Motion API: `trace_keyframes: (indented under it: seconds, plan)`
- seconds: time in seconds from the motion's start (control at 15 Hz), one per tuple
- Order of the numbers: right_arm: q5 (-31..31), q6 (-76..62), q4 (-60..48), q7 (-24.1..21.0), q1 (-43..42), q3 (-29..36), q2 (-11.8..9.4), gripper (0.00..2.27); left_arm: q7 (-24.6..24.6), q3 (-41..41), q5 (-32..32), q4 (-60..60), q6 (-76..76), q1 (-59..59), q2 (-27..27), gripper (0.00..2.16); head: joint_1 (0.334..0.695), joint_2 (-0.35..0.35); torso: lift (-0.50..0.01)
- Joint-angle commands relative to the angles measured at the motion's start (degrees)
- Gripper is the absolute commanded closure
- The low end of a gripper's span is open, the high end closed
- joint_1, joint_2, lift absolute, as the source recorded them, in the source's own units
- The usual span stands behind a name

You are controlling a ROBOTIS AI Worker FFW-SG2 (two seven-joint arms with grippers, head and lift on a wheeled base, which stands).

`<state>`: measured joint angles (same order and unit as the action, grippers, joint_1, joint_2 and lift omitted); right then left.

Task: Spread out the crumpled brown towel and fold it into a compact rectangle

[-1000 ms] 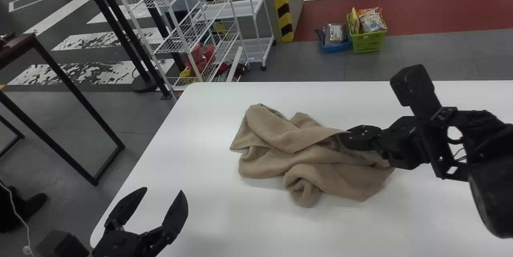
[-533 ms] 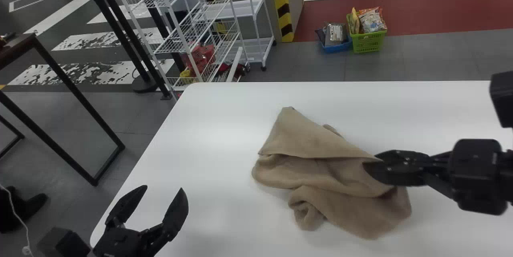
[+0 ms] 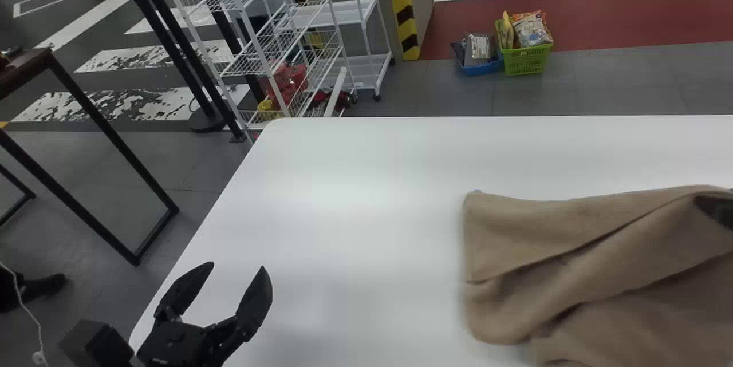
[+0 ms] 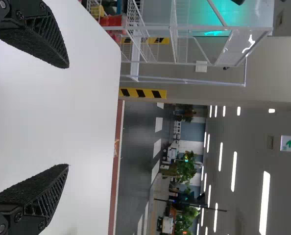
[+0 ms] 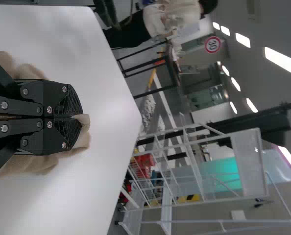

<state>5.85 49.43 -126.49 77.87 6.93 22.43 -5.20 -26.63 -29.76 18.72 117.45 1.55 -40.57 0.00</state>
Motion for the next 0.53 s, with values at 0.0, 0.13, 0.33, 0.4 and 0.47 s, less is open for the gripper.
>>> trace_keyframes:
  seconds: [0.0, 0.13, 0.33, 0.4, 0.47]
  plan:
    - [7.42, -0.25, 2.21, 0.45, 0.8, 4.9, 1.59, 1.3, 0.0, 0.32, -0.18, 0.23, -0.11, 0.23, -0.15, 0.09, 0.695, 0.333, -0.127]
    - [16.65, -1.48, 6.43, -1.76, 0.8, 6.31, 1.77, 1.3, 0.0, 0.76, -0.79, 0.5, -0.11, 0.23, -0.15, 0.09, 0.695, 0.297, -0.127]
    - [19.55, -3.24, 9.24, -3.34, -0.87, 1.83, 1.77, 1.3, -0.09, 0.93, -1.05, 0.41, -0.11, 0.32, -0.15, 0.09, 0.695, 0.28, -0.127]
    - [19.64, -4.82, 10.38, -2.72, -1.31, -1.07, 1.77, 1.3, -0.09, 0.93, -1.05, 0.32, -0.11, 0.32, -0.15, 0.09, 0.695, 0.283, -0.127]
    - [20.61, -5.88, 11.7, -2.63, -1.92, -3.89, 1.77, 1.3, -0.44, 0.93, -1.05, 0.23, 0.07, 0.32, -0.15, 0.09, 0.695, 0.294, -0.127]
